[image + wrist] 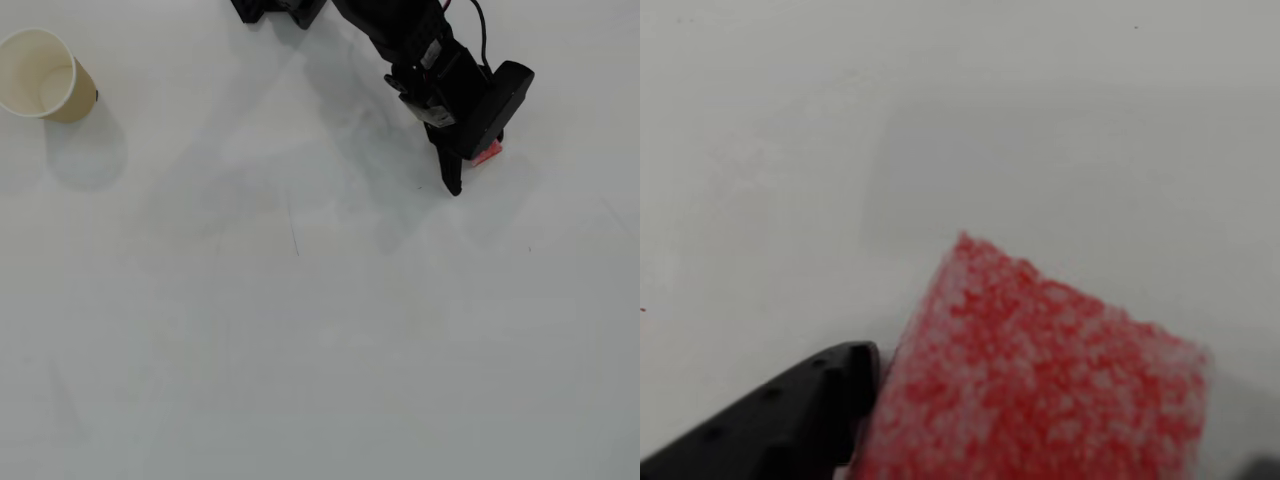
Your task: Pick up the cube and drop it in the cup.
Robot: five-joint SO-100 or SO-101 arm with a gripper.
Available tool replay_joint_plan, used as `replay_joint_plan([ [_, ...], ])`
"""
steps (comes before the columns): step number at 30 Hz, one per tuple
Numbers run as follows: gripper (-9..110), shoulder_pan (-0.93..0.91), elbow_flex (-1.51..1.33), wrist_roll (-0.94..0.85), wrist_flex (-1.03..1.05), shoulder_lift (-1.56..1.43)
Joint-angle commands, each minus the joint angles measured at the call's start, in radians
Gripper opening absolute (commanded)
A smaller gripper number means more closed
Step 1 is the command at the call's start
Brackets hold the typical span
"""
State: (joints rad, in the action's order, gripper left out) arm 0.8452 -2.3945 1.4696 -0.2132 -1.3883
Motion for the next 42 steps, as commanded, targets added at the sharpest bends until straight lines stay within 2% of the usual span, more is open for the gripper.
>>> replay_joint_plan([
  [1,37,-0.034,-0.006,0.011,-0.032,-0.109],
  [42,35,-0.100,-0.006,0.107,0.009,-0.129],
])
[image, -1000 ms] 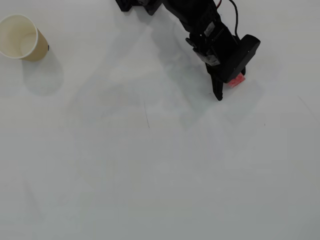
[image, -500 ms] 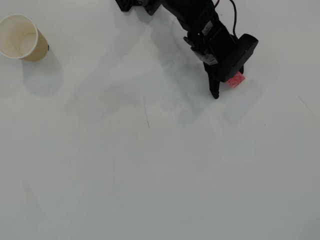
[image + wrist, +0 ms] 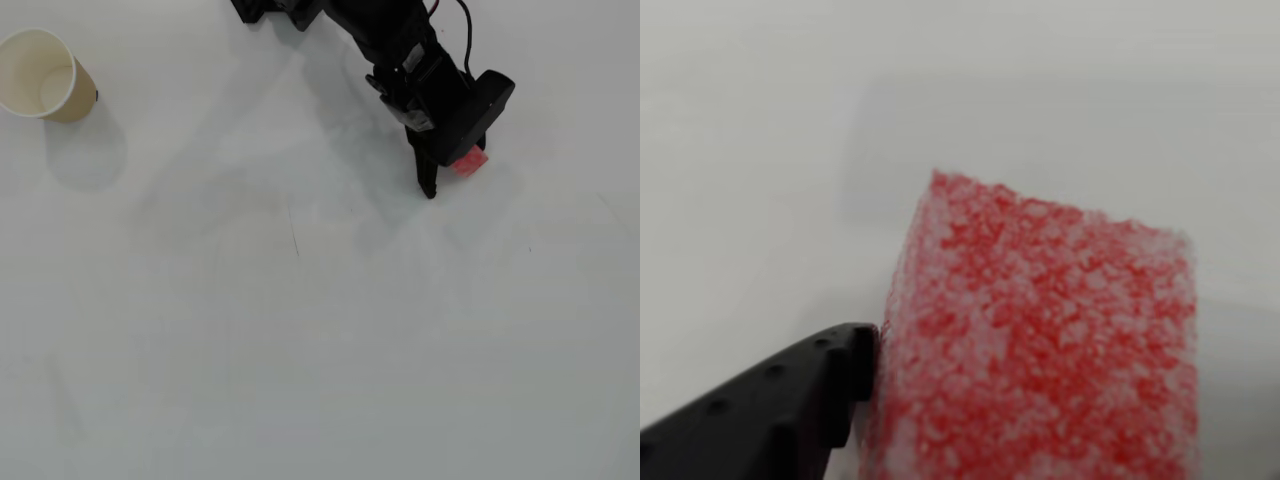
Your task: Pick up the cube and drop it in the cup.
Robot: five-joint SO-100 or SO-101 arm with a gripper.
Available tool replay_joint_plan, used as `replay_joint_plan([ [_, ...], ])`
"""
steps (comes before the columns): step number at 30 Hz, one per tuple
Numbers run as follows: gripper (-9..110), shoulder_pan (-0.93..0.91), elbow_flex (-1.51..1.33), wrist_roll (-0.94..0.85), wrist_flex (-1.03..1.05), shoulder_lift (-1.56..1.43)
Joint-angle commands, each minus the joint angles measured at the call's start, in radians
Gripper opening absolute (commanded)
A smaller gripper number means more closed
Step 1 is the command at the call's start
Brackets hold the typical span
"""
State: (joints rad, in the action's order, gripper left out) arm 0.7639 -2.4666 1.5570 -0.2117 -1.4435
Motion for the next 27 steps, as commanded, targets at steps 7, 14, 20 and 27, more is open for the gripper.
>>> replay_joint_plan([
  [7,33,-0.061,0.077,0.035,0.031,-0.057],
  [14,33,-0.061,0.104,0.035,0.040,-0.041],
  [20,32,-0.044,0.124,0.029,0.069,-0.034],
  [27,29,-0.038,0.138,0.026,0.100,-0.031],
])
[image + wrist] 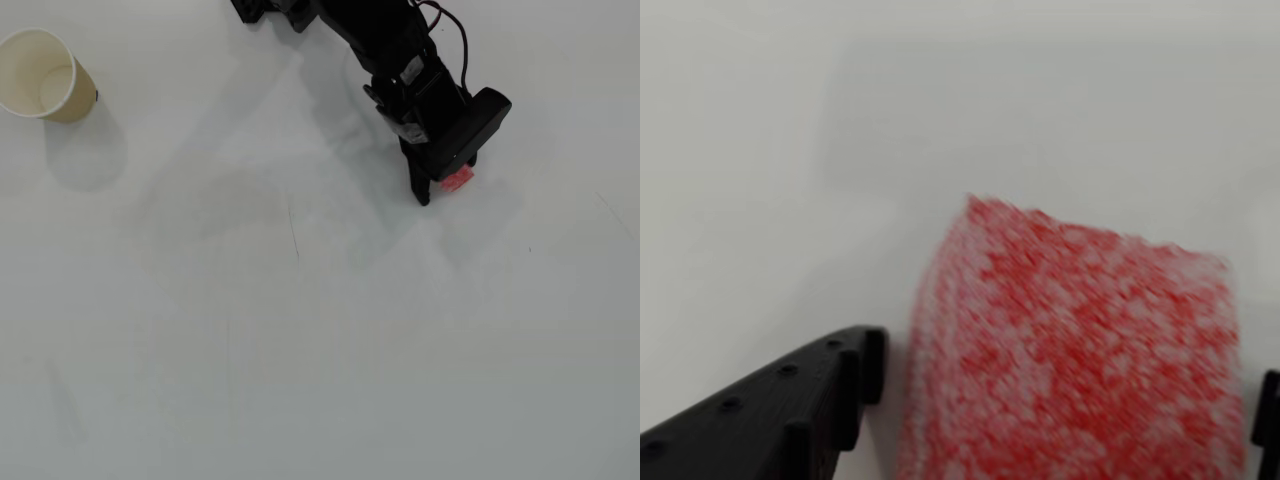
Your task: Pick up the cube and drop it in the cup.
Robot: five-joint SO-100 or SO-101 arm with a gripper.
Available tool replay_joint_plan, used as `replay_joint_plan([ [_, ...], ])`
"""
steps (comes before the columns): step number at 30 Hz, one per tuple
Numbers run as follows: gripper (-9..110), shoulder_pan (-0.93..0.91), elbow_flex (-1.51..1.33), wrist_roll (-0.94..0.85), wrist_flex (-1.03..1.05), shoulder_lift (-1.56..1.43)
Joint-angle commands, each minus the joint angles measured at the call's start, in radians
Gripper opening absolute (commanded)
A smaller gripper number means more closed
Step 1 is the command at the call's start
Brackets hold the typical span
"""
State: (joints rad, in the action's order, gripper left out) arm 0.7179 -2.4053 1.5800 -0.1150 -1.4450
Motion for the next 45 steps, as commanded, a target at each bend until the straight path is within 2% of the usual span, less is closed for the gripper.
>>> replay_joint_plan([
  [1,28,0.008,0.077,0.003,0.003,-0.029],
  [45,27,-0.092,-0.103,0.012,0.015,-0.227],
])
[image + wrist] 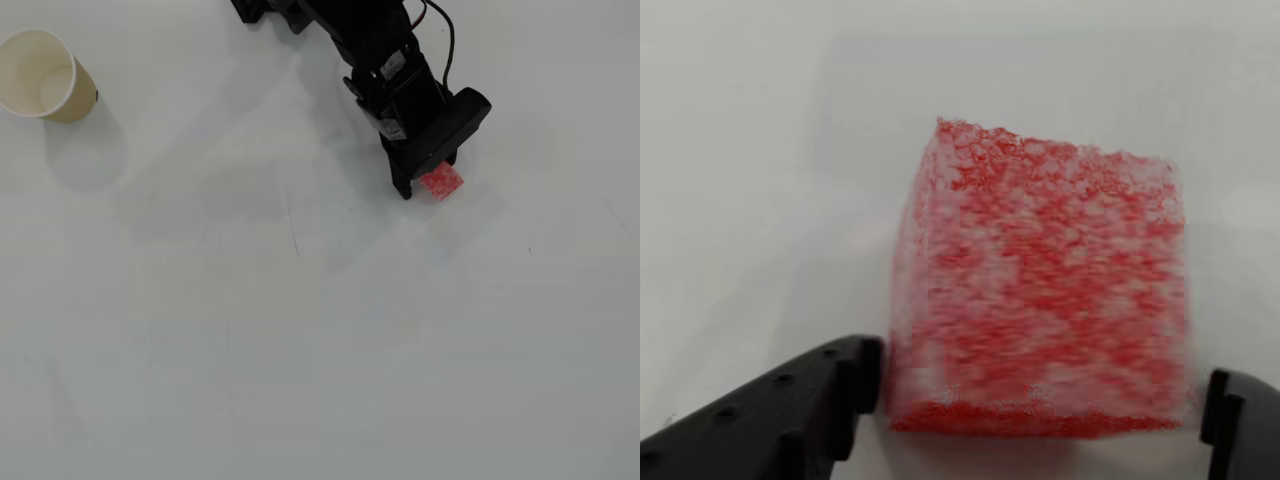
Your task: Pick up the cube and drop it in the cup.
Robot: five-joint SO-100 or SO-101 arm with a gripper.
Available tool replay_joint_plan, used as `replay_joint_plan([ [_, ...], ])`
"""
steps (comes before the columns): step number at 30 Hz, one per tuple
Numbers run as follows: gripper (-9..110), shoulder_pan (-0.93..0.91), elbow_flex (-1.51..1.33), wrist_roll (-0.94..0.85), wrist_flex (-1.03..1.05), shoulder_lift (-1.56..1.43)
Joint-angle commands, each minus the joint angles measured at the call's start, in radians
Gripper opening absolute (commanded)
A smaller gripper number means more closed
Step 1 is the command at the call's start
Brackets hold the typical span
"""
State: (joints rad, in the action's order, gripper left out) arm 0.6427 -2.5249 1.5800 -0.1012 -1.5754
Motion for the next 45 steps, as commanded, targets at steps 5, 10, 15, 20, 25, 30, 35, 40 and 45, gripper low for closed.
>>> replay_joint_plan([
  [5,27,-0.014,0.040,0.012,0.002,-0.087],
  [10,27,-0.014,0.087,0.012,0.008,-0.051],
  [15,29,-0.008,0.118,0.012,0.017,-0.025],
  [20,30,-0.005,0.152,0.012,0.017,0.011],
  [25,30,-0.003,0.187,0.012,0.017,0.040],
  [30,30,0.000,0.204,0.012,0.015,0.063],
  [35,30,0.005,0.209,0.012,0.008,0.075],
  [40,28,0.008,0.221,0.012,0.008,0.087],
  [45,19,0.009,0.221,0.005,0.017,0.091],
])
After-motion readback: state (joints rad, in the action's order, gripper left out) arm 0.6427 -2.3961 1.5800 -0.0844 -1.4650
